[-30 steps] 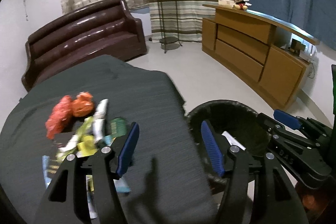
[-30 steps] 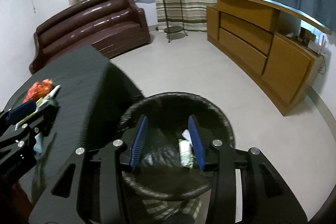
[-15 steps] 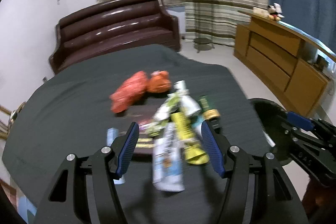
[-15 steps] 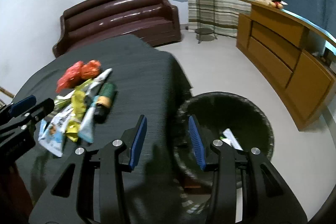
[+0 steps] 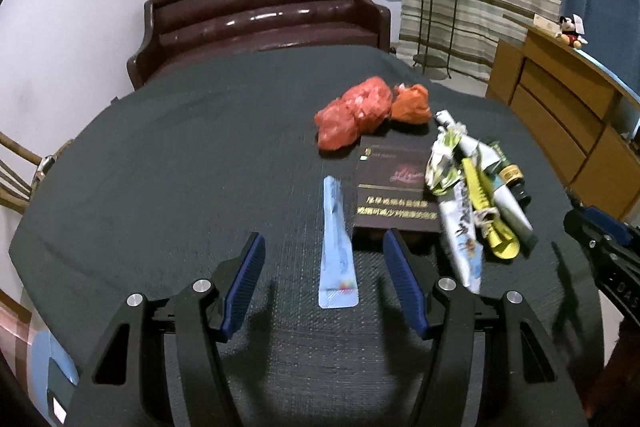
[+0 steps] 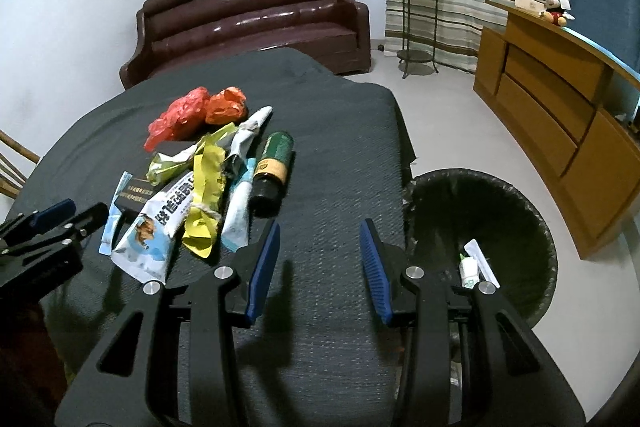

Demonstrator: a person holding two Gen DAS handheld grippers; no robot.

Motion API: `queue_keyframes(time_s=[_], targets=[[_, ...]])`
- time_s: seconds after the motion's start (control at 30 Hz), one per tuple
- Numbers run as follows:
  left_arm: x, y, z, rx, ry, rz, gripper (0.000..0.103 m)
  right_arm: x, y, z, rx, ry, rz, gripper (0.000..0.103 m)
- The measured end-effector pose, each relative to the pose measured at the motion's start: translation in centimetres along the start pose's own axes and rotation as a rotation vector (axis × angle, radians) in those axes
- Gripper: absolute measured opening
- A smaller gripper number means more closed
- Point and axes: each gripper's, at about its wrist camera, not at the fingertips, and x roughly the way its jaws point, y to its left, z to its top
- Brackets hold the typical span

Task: Collect trash
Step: 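Return both tools to the table and grasp the blue tube with the left gripper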

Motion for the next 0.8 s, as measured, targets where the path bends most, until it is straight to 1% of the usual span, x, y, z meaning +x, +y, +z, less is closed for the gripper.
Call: queue_keyframes(time_s=[0.13,0.17,0.27,0.3,0.33,0.37,0.4,0.43,0.63,0.8], targets=[[1.3,0.3,-0.2,0.003,0.042,-0.02,0.06,0.3,0.4,-0.1,-0.003,0.006,-0.006,0.04],[1.6,0.3,-0.1,0.003,0.049,-0.024,0.058,0.3,0.4,-0.1,-0.003,0.007,-0.006,0.041],[2.1,0.3,-0.1,0.014,0.073,-0.038,0.047,0.5,0.5,0.0,-0.002,0.01,-0.005,0.041],[2.3,0.4,-0.2,0.014,0.079,-0.05,0.039,0.5,0.5,0.0,-0.002,0.012,-0.005,0.041],[2.4,0.4,-0.3,0.014,0.089,-0.065,0.034,0.6,0.6,0.0,-0.003,0.013,-0.005,0.041],[2.2,0.5,-0.4,0.019,0.082,-0.064,0.031,0.6,0.6,0.1,-0.004,0.014,-0.006,0.041],[2.2,0.4,-0.4,0.025,0.082,-0.068,0.025,0.6,0.6,0.1,-0.004,0.014,-0.005,0.041],[2.1,0.4,-0.5,0.033,0.078,-0.064,0.021,0.7,0.7,0.1,-0.005,0.013,-0.004,0.041],[1.7,0.8,-0.5,0.025,0.071,-0.081,0.02,1.0,1.5,0.3,-0.015,0.015,0.013,0.041],[1.1,1.4,-0.4,0.018,0.056,-0.069,0.02,1.1,2.4,0.9,-0.032,0.006,0.028,0.041]])
